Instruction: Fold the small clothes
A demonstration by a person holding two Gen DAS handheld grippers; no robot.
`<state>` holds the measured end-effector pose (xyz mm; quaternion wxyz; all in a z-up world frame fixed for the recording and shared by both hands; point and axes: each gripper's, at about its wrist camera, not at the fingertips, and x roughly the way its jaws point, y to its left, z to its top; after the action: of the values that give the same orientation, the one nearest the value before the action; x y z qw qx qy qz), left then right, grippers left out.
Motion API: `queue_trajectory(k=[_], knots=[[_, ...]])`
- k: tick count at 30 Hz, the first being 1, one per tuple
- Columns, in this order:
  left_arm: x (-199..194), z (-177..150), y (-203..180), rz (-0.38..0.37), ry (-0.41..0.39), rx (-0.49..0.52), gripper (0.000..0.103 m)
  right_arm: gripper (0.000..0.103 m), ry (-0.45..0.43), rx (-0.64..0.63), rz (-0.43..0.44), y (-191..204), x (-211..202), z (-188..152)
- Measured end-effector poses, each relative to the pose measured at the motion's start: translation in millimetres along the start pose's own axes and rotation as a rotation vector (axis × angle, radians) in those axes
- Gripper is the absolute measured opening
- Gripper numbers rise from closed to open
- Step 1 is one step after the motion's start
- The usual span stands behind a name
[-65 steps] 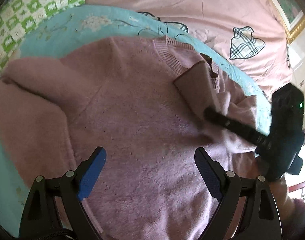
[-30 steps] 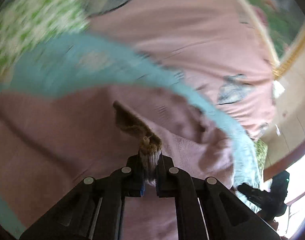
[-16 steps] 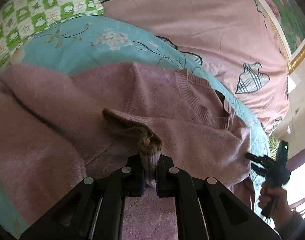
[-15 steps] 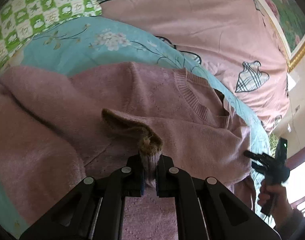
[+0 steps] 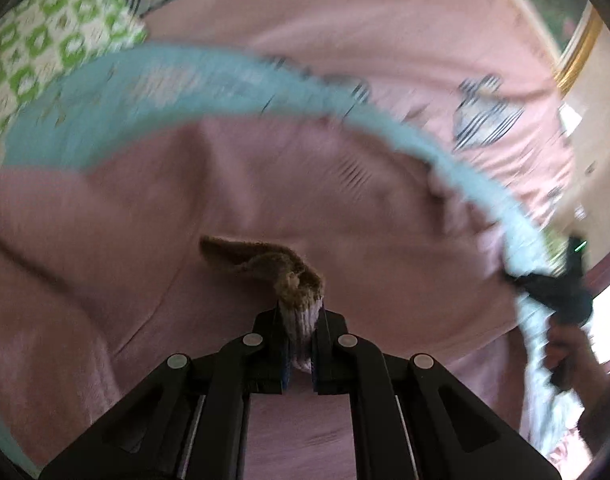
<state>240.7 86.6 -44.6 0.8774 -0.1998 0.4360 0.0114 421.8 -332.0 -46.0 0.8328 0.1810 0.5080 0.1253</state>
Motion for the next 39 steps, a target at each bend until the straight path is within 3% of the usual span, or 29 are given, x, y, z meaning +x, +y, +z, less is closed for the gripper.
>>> queue_trajectory(k=[3, 8, 12, 20, 24, 32, 39], knots=[[-0.3, -7.6, 7.8, 0.030, 0.033, 0.000, 0.012, 0.010, 0.012, -0.007, -0.015, 5.2, 3.4, -4.0], [-30.7, -9.3, 14.0, 0.001, 0.013, -0.017, 0.019, 0.022, 0.015, -0.022, -0.073, 17.0, -6.6, -4.6], [-64.6, -19.7, 17.8, -0.022, -0.005, -0.018, 0.027, 0.035, -0.038, -0.018, -0.021, 29.0, -31.7, -14.9], [-122.8, -49.9, 42.5, -0.011, -0.032, -0.101, 0.042, 0.040, -0.007, -0.079, 0.087, 77.8, -55.6, -66.9], [-143.7, -67.1, 68.0, 0.009, -0.022, -0.194, 0.063, 0.042, 0.028, -0.128, 0.120, 103.3, -57.9, -96.6], [-151.8, -98.9, 125.1, 0.057, 0.045, -0.411, 0.067, 0.043, 0.084, -0.174, 0.162, 133.9, -55.7, -134.1], [-129.2, -103.3, 140.5, -0.019, 0.065, -0.513, 0.067, 0.043, 0.096, -0.189, 0.162, 146.7, -61.0, -145.1]])
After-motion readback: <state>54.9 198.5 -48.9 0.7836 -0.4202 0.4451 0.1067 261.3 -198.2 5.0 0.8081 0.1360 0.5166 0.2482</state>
